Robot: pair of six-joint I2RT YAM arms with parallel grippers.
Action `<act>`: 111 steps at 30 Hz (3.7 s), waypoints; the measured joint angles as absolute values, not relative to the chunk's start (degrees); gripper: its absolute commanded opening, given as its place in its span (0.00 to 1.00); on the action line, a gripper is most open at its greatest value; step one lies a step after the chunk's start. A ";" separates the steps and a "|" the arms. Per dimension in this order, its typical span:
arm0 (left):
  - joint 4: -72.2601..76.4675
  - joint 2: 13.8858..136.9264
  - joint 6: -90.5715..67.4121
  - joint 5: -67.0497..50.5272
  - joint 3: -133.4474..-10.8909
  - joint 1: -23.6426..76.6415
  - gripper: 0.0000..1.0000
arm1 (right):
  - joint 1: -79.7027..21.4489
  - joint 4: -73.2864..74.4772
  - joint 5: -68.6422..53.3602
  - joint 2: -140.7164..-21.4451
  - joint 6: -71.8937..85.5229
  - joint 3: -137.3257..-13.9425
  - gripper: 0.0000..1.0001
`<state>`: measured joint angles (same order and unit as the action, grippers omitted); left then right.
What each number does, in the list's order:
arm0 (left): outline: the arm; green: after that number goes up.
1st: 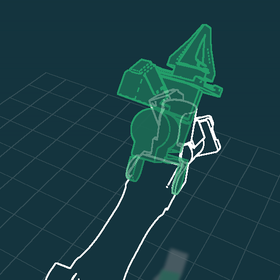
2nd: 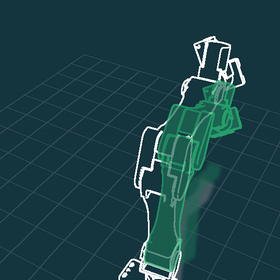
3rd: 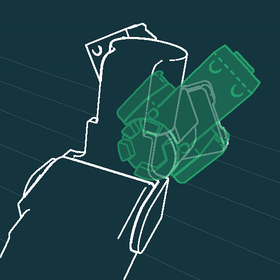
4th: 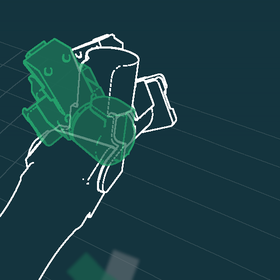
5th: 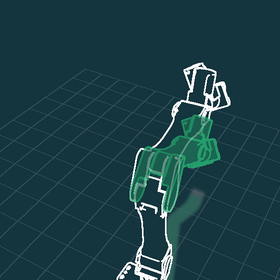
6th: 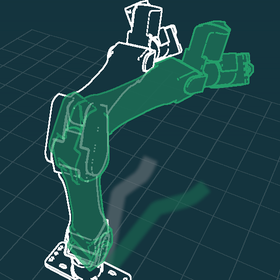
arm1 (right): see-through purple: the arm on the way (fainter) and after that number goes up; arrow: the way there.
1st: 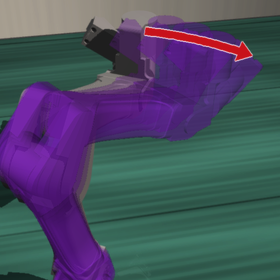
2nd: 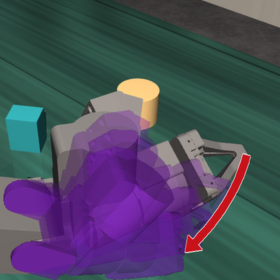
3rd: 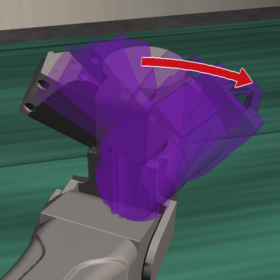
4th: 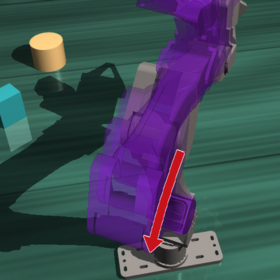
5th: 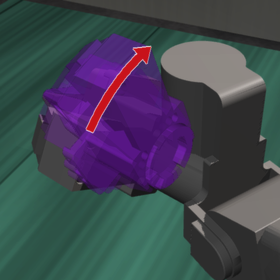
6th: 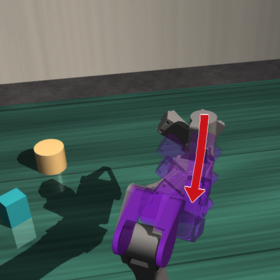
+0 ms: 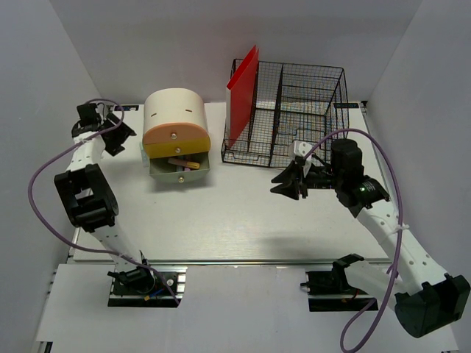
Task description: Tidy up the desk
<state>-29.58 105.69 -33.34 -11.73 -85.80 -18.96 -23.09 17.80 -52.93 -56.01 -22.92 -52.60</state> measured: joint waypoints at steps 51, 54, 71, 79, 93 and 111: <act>-43.11 127.70 -19.31 -5.61 -100.92 -15.25 0.77 | -20.27 17.78 -55.77 -59.35 -22.92 -51.62 0.39; -43.48 127.92 -18.87 -4.25 -101.25 -15.16 0.77 | -20.27 17.78 -55.90 -59.35 -22.92 -51.62 0.39; -44.18 127.92 -17.72 3.22 -101.12 -15.05 0.74 | -20.25 17.80 -56.31 -59.35 -22.92 -51.62 0.39; -45.74 129.93 -15.66 3.09 -104.29 -15.05 0.55 | -20.21 17.78 -56.36 -59.24 -22.92 -51.62 0.40; -44.27 129.40 -13.39 5.65 -102.54 -15.03 0.03 | -20.16 17.82 -57.04 -58.43 -22.96 -51.62 0.40; -32.73 89.76 -27.03 0.49 -71.68 -17.06 0.00 | -19.70 18.00 -57.45 -54.61 -24.18 -51.62 0.40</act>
